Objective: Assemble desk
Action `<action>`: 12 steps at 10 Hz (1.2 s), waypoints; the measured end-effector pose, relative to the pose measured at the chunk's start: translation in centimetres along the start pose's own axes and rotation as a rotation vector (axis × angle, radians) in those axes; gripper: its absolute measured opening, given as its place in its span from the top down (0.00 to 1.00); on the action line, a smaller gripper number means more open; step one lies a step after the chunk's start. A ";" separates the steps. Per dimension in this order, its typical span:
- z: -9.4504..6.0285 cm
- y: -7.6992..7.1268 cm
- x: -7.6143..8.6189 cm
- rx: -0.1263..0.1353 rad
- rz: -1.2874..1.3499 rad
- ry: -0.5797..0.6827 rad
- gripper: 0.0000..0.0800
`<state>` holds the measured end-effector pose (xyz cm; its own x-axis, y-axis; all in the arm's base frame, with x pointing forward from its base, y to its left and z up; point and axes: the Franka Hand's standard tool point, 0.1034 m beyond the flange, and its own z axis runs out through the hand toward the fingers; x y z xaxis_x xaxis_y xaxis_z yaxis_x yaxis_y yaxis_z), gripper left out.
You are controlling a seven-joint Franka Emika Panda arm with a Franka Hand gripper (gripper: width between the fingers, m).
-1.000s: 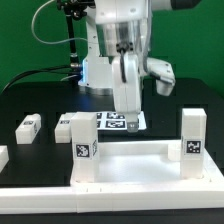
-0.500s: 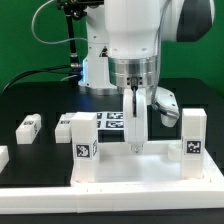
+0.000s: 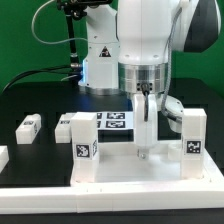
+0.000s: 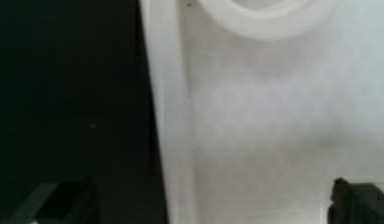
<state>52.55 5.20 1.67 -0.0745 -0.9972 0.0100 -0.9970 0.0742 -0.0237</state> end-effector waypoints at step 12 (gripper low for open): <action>0.3 0.8 -0.1 -0.030 -0.030 -0.003 0.92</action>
Offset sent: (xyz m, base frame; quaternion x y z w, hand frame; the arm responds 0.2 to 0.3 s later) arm 0.0000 0.0000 0.0000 0.0000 0.0000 0.0000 1.0000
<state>51.72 5.34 1.31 -0.0441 -0.9990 0.0071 -0.9990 0.0442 0.0064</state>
